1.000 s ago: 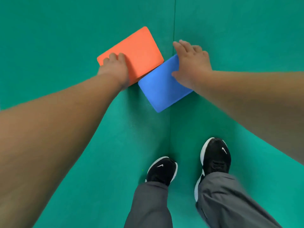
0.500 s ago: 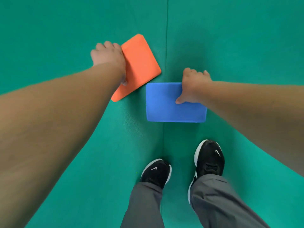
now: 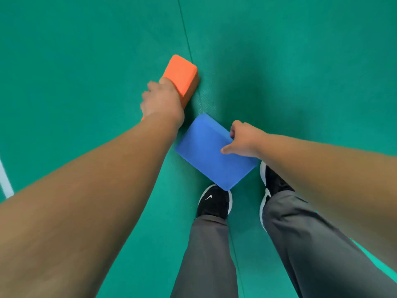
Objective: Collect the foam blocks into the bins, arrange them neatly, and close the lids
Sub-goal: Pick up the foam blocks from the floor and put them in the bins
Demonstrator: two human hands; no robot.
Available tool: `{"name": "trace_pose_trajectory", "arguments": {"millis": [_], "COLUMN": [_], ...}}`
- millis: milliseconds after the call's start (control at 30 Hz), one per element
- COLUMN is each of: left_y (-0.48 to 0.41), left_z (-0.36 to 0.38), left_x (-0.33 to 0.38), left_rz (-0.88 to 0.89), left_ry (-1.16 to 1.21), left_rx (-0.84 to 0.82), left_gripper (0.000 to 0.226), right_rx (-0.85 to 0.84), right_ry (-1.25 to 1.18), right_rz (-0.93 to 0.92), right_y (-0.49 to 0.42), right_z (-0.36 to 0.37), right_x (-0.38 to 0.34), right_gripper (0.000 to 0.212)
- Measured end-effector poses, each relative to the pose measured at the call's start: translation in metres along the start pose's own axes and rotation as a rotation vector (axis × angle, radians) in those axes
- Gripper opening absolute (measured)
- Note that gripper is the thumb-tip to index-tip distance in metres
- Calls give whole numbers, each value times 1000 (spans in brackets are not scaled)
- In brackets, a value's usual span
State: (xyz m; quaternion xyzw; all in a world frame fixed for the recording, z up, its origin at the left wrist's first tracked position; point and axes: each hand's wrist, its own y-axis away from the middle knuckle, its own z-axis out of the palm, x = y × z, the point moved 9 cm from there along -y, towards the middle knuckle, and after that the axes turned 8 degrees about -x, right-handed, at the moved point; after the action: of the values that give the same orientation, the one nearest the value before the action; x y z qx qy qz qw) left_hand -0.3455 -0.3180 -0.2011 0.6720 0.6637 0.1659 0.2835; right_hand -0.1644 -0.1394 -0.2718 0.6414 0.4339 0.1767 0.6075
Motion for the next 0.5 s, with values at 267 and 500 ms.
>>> {"name": "trace_pose_trajectory", "arguments": {"millis": [267,500], "left_y": [12,70], "left_z": [4,-7], "left_x": [4,16], "left_rz": [55,234], "left_ry": [-9,-191], "left_rx": [-40,-94], "left_gripper": [75,67], "right_rx": [-1,48], "right_ry": [-54,1], "right_rz": [-12,110], "right_y": [16,82], "right_z": [15,-1], "right_x": [-32,4], "right_gripper": [86,77]}}
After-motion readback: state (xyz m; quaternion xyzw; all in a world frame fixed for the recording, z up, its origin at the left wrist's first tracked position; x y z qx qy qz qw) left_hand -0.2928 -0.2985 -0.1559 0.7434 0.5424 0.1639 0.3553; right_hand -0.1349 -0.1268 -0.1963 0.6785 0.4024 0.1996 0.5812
